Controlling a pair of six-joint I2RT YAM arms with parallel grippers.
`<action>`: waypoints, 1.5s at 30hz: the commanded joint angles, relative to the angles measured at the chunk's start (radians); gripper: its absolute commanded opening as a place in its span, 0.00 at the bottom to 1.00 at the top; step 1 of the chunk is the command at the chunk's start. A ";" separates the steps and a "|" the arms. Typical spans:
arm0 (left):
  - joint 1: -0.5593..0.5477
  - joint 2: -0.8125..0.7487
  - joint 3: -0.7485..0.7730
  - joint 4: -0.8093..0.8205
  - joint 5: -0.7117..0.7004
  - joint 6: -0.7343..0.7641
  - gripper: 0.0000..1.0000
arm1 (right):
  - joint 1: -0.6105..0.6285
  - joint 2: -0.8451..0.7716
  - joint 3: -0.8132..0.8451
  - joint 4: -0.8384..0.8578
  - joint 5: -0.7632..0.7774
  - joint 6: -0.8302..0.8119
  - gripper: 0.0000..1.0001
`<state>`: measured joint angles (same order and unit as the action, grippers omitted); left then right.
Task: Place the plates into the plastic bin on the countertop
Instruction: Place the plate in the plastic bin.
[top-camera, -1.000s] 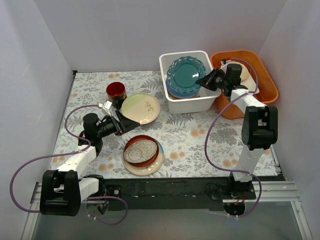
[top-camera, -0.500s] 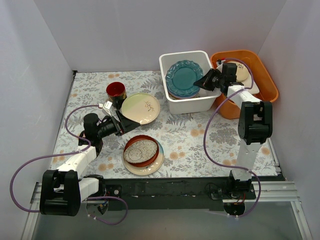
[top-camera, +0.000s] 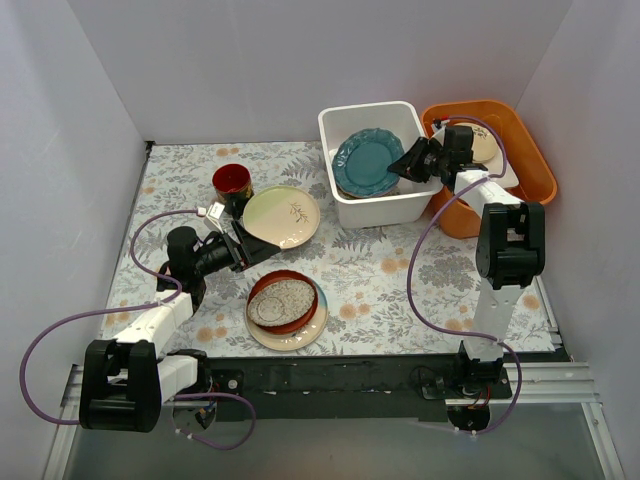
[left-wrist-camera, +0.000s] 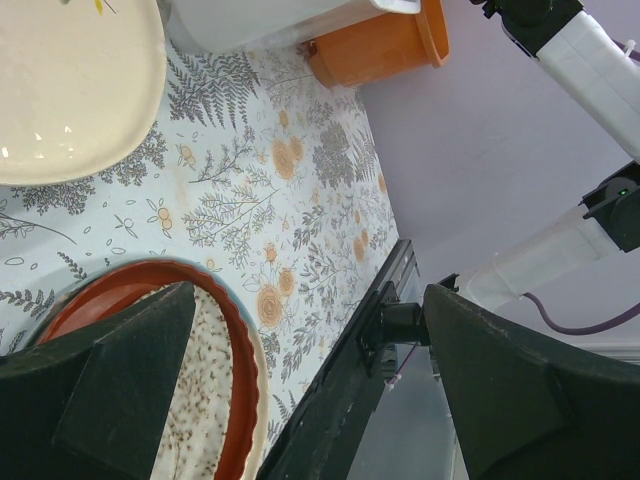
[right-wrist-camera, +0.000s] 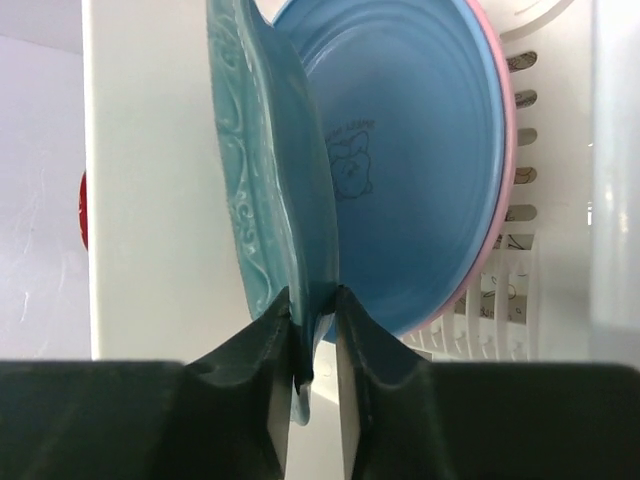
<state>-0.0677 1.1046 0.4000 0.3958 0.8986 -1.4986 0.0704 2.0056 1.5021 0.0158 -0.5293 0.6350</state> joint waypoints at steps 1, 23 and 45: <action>-0.004 -0.012 -0.012 0.006 -0.004 0.015 0.98 | -0.009 -0.028 0.026 0.078 -0.066 0.002 0.31; -0.006 -0.022 -0.012 -0.002 -0.007 0.015 0.98 | -0.011 -0.238 -0.026 -0.060 0.109 -0.103 0.62; -0.007 0.000 0.036 -0.165 -0.125 0.080 0.98 | 0.032 -0.464 -0.143 0.030 0.120 -0.100 0.64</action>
<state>-0.0696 1.1038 0.4000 0.3264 0.8398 -1.4696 0.0750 1.5959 1.3777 0.0093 -0.3954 0.5499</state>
